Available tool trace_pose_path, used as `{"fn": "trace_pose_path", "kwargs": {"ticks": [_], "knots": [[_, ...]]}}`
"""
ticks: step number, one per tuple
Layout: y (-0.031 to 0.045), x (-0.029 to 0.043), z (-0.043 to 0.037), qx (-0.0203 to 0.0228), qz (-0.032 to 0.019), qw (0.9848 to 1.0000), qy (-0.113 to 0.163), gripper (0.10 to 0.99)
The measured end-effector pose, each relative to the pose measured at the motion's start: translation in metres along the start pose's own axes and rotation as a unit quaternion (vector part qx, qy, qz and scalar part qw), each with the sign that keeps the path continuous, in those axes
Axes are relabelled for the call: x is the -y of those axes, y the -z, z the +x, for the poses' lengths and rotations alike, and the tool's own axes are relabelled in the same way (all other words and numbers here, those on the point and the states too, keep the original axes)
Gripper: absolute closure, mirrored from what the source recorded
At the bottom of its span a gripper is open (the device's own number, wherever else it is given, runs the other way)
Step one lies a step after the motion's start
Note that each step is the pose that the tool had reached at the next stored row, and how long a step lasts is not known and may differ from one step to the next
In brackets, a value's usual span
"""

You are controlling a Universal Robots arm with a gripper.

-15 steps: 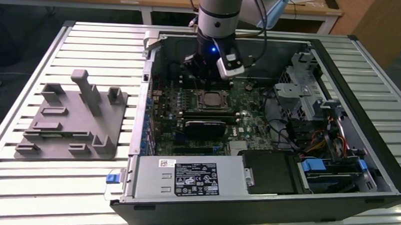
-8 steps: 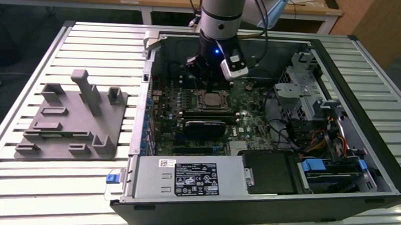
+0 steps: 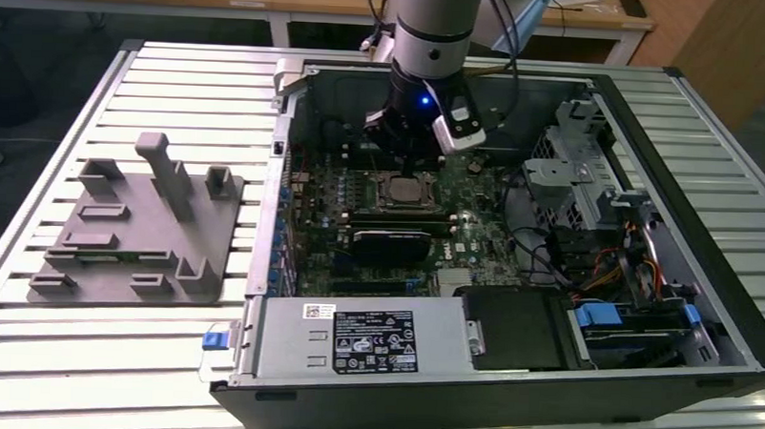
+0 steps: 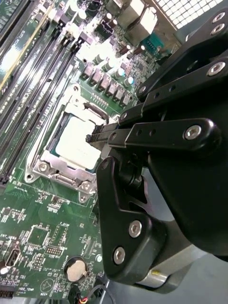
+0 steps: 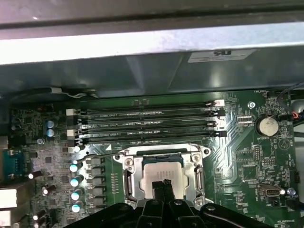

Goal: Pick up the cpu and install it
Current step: 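Close the cpu cover, then install the first cpu locking lever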

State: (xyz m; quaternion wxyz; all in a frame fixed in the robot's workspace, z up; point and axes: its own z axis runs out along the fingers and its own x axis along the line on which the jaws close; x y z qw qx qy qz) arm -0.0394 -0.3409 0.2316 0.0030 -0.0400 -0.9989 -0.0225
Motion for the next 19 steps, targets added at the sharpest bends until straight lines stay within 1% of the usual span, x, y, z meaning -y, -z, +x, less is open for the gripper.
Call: {"fn": "trace_pose_path", "kwargs": {"ticks": [2, 8, 15, 19], "knots": [[-0.0005, 0.0006, -0.0016, -0.0001, -0.0002, 1.0000, 0.003, 0.980], [-0.0007, 0.0006, -0.0024, -0.0001, -0.0001, 1.0000, 0.003, 0.980], [0.0047, 0.0003, -0.0023, -0.0001, 0.0000, 1.0000, 0.003, 0.980], [0.0049, 0.0003, -0.0023, -0.0001, -0.0001, 1.0000, 0.003, 0.980]]}}
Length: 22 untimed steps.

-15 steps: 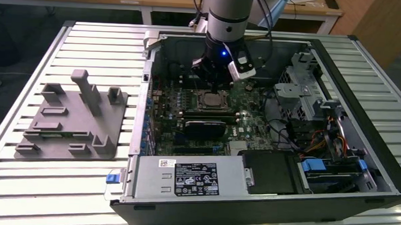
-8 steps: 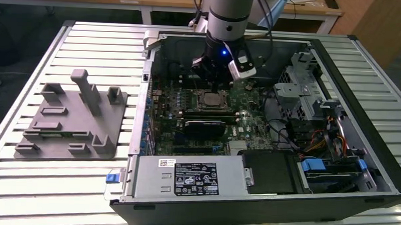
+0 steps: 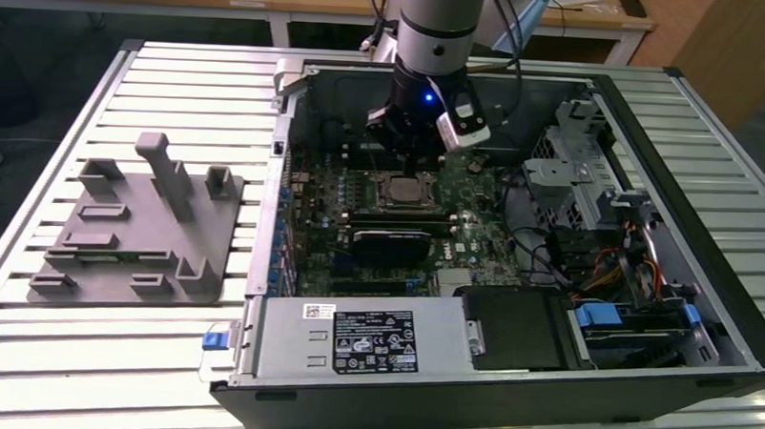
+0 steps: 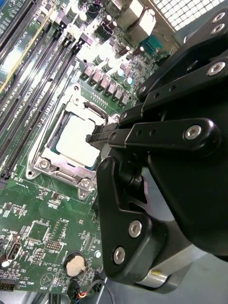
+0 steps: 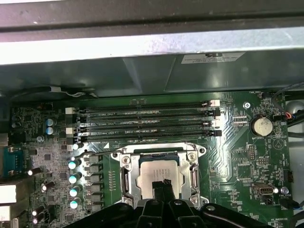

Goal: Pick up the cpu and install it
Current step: 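Install the first cpu locking lever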

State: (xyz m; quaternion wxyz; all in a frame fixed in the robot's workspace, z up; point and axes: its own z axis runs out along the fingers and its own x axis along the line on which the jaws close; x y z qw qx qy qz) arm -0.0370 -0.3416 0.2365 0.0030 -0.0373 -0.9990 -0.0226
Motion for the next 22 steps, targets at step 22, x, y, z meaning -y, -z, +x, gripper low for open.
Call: {"fn": "trace_pose_path", "kwargs": {"ticks": [22], "knots": [[0.0000, 0.0018, 0.0243, 0.0000, 0.0000, 1.0000, 0.000, 0.980]]}}
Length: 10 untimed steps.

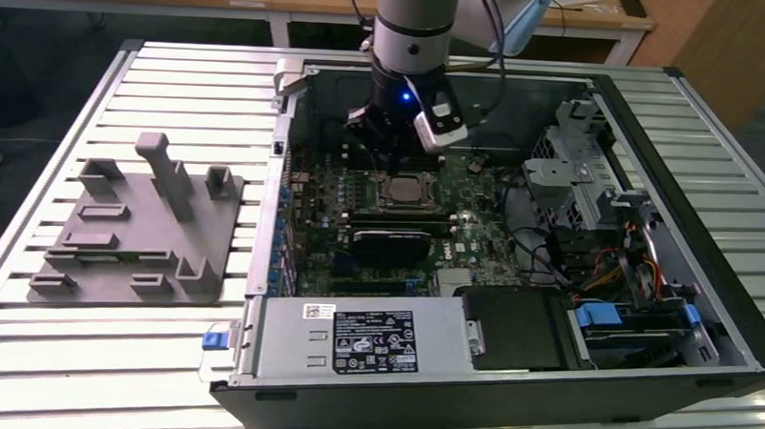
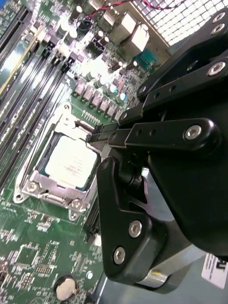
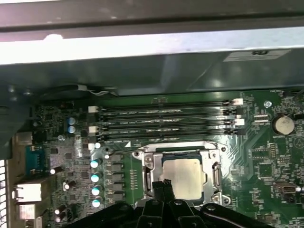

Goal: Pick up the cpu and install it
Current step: 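Install the first cpu locking lever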

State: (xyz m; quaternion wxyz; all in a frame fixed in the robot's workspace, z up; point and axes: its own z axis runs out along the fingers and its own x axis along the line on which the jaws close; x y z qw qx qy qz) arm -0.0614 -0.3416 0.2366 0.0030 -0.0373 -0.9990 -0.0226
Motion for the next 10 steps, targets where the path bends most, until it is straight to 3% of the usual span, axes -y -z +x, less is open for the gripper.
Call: {"fn": "trace_pose_path", "kwargs": {"ticks": [10], "knots": [[-0.0001, 0.0011, 0.0150, 0.0000, 0.0000, 1.0000, 0.000, 0.980]]}}
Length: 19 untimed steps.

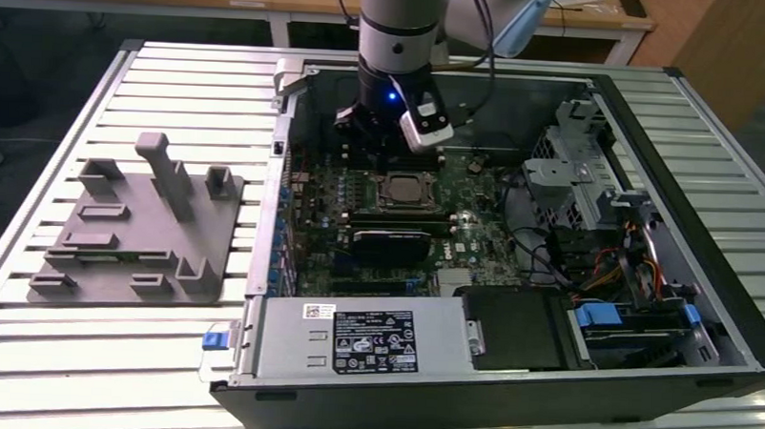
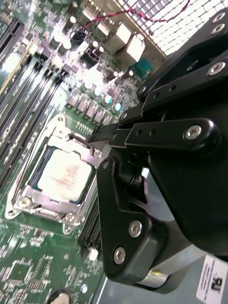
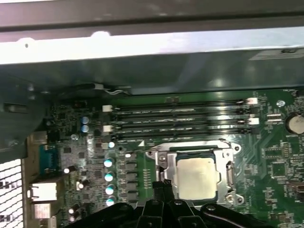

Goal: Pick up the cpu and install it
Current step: 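Install the first cpu locking lever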

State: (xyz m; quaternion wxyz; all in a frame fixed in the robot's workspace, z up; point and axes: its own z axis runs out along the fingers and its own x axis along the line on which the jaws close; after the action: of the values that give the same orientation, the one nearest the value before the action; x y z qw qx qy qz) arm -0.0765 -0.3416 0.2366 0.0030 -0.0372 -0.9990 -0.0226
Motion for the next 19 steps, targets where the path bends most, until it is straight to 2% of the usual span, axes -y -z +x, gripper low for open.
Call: {"fn": "trace_pose_path", "kwargs": {"ticks": [11, 17, 19], "knots": [[-0.0001, 0.0015, 0.0197, 0.0000, 0.0000, 1.0000, 0.000, 0.980], [-0.0001, 0.0015, 0.0204, 0.0000, 0.0000, 1.0000, 0.000, 0.980], [-0.0001, 0.0017, 0.0210, -0.0001, -0.0014, 1.0000, 0.000, 0.980]]}}
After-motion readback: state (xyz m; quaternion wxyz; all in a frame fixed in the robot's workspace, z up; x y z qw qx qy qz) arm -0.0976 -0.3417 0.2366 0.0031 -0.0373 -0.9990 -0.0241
